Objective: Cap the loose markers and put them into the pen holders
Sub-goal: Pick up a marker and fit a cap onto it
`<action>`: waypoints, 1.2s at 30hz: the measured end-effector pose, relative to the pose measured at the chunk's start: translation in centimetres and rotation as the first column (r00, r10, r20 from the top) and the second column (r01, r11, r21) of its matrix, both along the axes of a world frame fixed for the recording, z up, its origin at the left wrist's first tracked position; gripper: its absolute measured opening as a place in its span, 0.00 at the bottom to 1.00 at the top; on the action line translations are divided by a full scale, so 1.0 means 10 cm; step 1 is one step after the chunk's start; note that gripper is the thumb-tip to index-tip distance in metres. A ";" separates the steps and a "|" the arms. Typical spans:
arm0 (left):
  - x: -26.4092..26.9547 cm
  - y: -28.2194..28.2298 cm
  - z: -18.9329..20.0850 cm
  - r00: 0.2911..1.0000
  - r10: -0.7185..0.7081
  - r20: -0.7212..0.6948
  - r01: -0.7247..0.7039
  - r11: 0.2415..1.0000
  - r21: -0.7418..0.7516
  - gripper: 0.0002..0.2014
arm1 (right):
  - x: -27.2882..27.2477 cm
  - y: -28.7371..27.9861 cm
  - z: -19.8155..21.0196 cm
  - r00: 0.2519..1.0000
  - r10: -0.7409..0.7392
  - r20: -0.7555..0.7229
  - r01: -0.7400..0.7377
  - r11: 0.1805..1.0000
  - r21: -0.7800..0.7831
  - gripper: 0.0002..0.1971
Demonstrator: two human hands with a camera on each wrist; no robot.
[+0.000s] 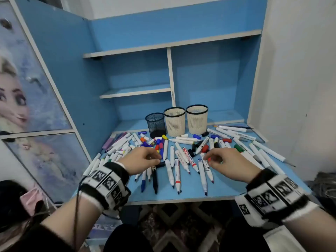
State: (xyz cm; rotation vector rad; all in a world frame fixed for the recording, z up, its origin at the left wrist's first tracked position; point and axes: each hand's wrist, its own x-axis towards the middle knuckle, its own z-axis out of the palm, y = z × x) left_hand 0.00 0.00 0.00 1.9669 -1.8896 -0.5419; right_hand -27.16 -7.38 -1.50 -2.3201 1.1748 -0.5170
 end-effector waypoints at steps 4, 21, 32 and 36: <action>-0.07 -0.25 -0.01 0.990 -0.035 0.138 0.018 0.993 0.120 0.12 | 0.11 -0.13 -0.16 0.995 -0.048 -0.082 0.060 0.985 0.162 0.10; -0.14 -0.94 -0.06 0.957 -0.217 0.191 0.169 0.957 0.237 0.14 | 0.04 -0.20 -0.38 0.971 -0.237 -0.018 0.230 0.913 0.337 0.16; -0.93 -1.43 -0.05 0.828 -0.531 0.180 0.489 0.841 0.233 0.13 | -0.31 -0.29 -0.16 0.765 -0.416 0.491 0.169 0.866 0.471 0.16; -1.11 -1.58 -0.13 0.787 -0.583 0.203 0.531 0.807 0.260 0.15 | -0.29 -0.29 -0.11 0.595 -0.483 0.643 0.120 0.844 0.523 0.07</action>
